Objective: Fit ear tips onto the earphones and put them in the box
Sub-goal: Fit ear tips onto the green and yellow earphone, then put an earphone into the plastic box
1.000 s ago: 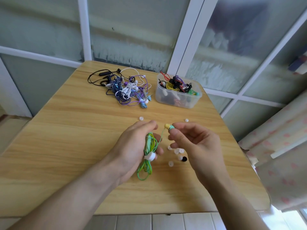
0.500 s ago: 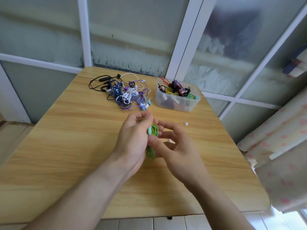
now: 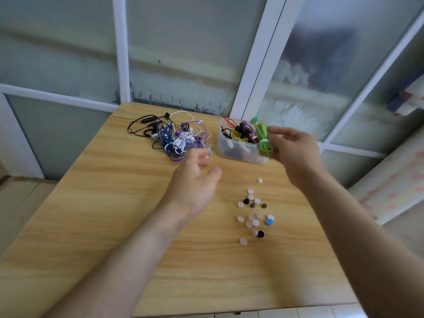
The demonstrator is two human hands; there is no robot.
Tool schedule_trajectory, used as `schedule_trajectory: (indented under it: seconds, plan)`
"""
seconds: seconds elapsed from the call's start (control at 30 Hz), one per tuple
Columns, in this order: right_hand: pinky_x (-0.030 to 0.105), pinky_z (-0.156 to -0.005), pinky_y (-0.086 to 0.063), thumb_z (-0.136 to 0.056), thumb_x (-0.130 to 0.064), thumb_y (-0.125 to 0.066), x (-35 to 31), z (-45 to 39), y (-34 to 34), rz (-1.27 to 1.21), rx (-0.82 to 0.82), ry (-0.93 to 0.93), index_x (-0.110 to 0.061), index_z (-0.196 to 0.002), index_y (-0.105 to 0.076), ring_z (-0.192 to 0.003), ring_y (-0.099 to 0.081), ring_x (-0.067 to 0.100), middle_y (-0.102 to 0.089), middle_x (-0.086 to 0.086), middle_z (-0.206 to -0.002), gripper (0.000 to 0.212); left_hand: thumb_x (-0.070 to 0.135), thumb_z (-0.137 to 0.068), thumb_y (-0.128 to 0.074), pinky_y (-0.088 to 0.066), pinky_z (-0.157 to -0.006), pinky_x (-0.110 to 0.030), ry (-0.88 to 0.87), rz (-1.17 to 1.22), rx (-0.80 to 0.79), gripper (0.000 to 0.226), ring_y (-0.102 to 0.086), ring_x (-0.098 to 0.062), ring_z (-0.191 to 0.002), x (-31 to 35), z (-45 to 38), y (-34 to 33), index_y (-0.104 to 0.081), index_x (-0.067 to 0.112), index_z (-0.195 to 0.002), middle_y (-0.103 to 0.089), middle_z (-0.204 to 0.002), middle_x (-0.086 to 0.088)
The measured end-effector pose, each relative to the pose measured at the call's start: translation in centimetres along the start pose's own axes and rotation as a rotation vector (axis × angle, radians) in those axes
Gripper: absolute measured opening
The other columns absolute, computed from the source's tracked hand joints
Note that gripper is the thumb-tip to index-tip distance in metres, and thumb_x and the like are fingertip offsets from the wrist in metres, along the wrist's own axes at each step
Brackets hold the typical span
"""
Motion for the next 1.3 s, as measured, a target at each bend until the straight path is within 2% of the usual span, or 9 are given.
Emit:
schedule_trajectory:
  seconds: [0.2, 0.3, 0.4, 0.5, 0.6, 0.77, 0.9, 1.03, 1.3]
  plan:
    - [0.015, -0.061, -0.049, -0.087, -0.009, -0.058, -1.6, -8.3, 1.4, 0.678, 0.182, 0.192, -0.013, -0.103, -0.073, -0.073, -0.065, 0.019, -0.072, 0.007, -0.097, 0.022, 0.026, -0.092, -0.058, -0.031, -0.103, -0.029, -0.146, -0.539, -0.035, 0.025, -0.038, -0.020, -0.125, -0.5, -1.3, 1.5, -0.060, 0.020, -0.116, -0.054, -0.125, 0.000]
    - [0.024, -0.073, -0.045, -0.090, -0.018, -0.065, 0.1, -9.8, 0.1, 0.879, 0.113, 0.150, -0.005, -0.108, -0.069, -0.093, -0.065, 0.027, -0.068, 0.012, -0.101, 0.023, 0.031, -0.093, -0.056, -0.032, -0.104, -0.033, -0.121, -0.599, -0.072, 0.026, -0.034, -0.021, -0.127, -1.1, -1.7, 1.7, -0.057, 0.021, -0.117, -0.052, -0.126, 0.000]
    - [0.034, -0.068, -0.048, -0.096, -0.025, -0.056, 1.1, -9.8, -1.6, 1.105, -0.011, 0.112, 0.001, -0.088, -0.067, -0.086, -0.061, 0.033, -0.067, 0.017, -0.093, 0.029, 0.034, -0.093, -0.055, -0.032, -0.105, -0.035, -0.111, -0.657, -0.107, 0.028, -0.033, -0.020, -0.127, -1.7, -1.9, 1.9, -0.056, 0.021, -0.118, -0.050, -0.129, 0.001]
    - [0.036, -0.068, -0.041, -0.096, -0.015, -0.049, -1.5, -8.4, -3.4, 1.321, 0.035, 0.304, -0.002, -0.081, -0.058, -0.095, -0.054, 0.036, -0.062, 0.021, -0.100, 0.022, 0.035, -0.093, -0.054, -0.031, -0.106, -0.036, -0.096, -0.686, -0.121, 0.029, -0.032, -0.020, -0.129, -2.2, -2.1, 2.4, -0.055, 0.021, -0.120, -0.050, -0.130, 0.001]
    - [0.038, -0.075, -0.052, -0.089, -0.010, -0.049, -3.6, -5.1, -7.5, 1.107, -0.027, 0.585, -0.009, -0.097, -0.071, -0.093, -0.061, 0.033, -0.067, 0.013, -0.100, 0.023, 0.034, -0.094, -0.054, -0.032, -0.105, -0.035, -0.085, -0.694, -0.118, 0.028, -0.033, -0.021, -0.128, -2.4, -2.2, 2.8, -0.056, 0.021, -0.119, -0.051, -0.128, 0.001]
    - [0.034, -0.068, -0.051, -0.083, -0.033, -0.065, 0.1, -0.8, -15.3, 1.099, -0.376, 0.461, -0.009, -0.088, -0.064, -0.080, -0.061, 0.027, -0.067, 0.007, -0.084, 0.024, 0.033, -0.092, -0.055, -0.037, -0.102, -0.036, -0.069, -0.668, -0.119, 0.024, -0.041, -0.023, -0.122, -2.6, -2.0, 2.9, -0.060, 0.021, -0.112, -0.058, -0.120, -0.001]
    - [0.030, -0.060, -0.037, -0.081, -0.039, -0.068, 4.3, -1.4, -15.8, 1.091, -0.302, 0.266, -0.011, -0.075, -0.051, -0.081, -0.061, 0.029, -0.053, 0.004, -0.070, 0.033, 0.032, -0.092, -0.056, -0.040, -0.099, -0.036, -0.096, -0.667, -0.106, 0.020, -0.046, -0.023, -0.119, -2.2, -1.8, 3.1, -0.063, 0.021, -0.106, -0.062, -0.116, 0.000]
    - [0.032, -0.066, -0.047, -0.078, -0.033, -0.078, 4.4, -1.2, -14.7, 0.953, -0.303, 0.168, -0.007, -0.091, -0.065, -0.087, -0.065, 0.026, -0.070, 0.010, -0.088, 0.032, 0.032, -0.091, -0.056, -0.041, -0.098, -0.036, -0.096, -0.650, -0.101, 0.018, -0.048, -0.023, -0.117, -2.3, -1.8, 3.9, -0.063, 0.021, -0.104, -0.063, -0.113, 0.000]
    - [0.019, -0.064, -0.042, -0.077, -0.008, -0.071, -2.0, -1.5, -12.9, 0.920, -0.285, 0.319, -0.015, -0.091, -0.074, -0.078, -0.063, 0.014, -0.068, -0.001, -0.081, 0.016, 0.029, -0.091, -0.057, -0.044, -0.090, -0.034, -0.134, -0.587, -0.072, 0.014, -0.052, -0.021, -0.107, -0.7, -0.9, 4.1, -0.065, 0.021, -0.099, -0.061, -0.100, 0.003]
Point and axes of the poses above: each hand's wrist, its own z-axis away from the middle knuckle, its own y-axis out of the back of the hand, x = y × z, the point moved 8 cm from there along -z, towards the middle knuckle
